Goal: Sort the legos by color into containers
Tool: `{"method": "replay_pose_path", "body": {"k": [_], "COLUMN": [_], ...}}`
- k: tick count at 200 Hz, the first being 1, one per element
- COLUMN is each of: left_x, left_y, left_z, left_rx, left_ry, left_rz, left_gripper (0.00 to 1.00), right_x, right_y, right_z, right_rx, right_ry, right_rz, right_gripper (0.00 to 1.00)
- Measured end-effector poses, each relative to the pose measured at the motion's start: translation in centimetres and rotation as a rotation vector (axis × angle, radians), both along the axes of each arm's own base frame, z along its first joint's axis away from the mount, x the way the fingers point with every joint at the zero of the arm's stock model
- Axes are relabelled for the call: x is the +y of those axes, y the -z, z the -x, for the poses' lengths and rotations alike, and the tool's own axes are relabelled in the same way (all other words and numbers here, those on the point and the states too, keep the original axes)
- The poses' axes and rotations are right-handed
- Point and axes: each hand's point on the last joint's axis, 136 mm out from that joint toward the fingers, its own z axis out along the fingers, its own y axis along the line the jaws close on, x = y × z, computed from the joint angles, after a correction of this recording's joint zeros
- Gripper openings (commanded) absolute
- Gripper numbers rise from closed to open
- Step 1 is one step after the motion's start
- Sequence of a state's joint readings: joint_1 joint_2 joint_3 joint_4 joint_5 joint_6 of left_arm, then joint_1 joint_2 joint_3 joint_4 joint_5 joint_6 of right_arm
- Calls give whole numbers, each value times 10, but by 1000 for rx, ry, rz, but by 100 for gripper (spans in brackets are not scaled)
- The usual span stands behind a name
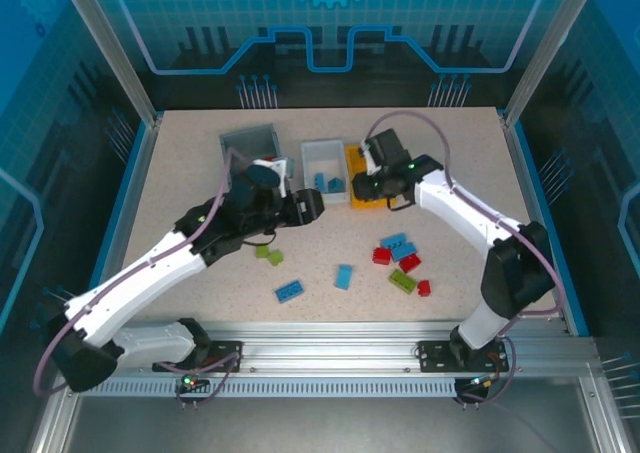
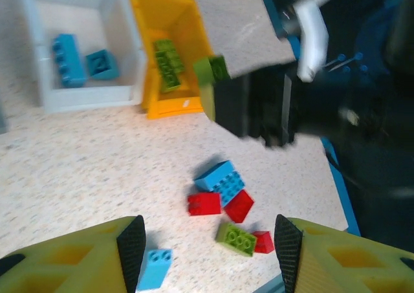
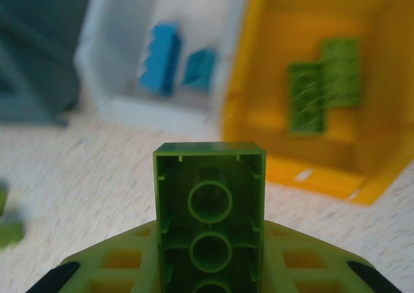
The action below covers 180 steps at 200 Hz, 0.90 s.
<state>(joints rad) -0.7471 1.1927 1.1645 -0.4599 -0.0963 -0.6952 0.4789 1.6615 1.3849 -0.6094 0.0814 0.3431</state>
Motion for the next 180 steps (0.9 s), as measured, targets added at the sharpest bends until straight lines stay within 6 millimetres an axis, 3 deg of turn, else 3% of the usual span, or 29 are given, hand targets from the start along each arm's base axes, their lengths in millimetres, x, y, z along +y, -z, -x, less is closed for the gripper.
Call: {"method": "replay_pose_path", "body": {"k": [42, 67, 87, 135, 160, 180], "left_x": [-63, -78, -82, -86, -83, -73], "left_y": [-8, 6, 19, 34, 54, 76], "left_z": [-18, -22, -23, -16, -6, 7], "left_rx": [-74, -84, -82, -80, -53, -8], "left_ry": [80, 97, 101, 127, 143, 157], "left_rz": [-96, -157, -204, -262, -306, -358], "left_gripper": [58, 58, 59, 59, 60, 62], "right_x": [-15, -13, -10, -5, -6, -9], "right_y": [31, 50, 64, 78, 63, 36], "right_z": [-71, -102, -116, -119, -115, -109], "right_rx": [73, 113, 143, 188, 169, 124], "right_ry": [99, 121, 124, 123, 126, 125], "right_rz": [-53, -90, -108, -121, -131, -140], "right_gripper": [26, 27, 30, 56, 59, 57]}}
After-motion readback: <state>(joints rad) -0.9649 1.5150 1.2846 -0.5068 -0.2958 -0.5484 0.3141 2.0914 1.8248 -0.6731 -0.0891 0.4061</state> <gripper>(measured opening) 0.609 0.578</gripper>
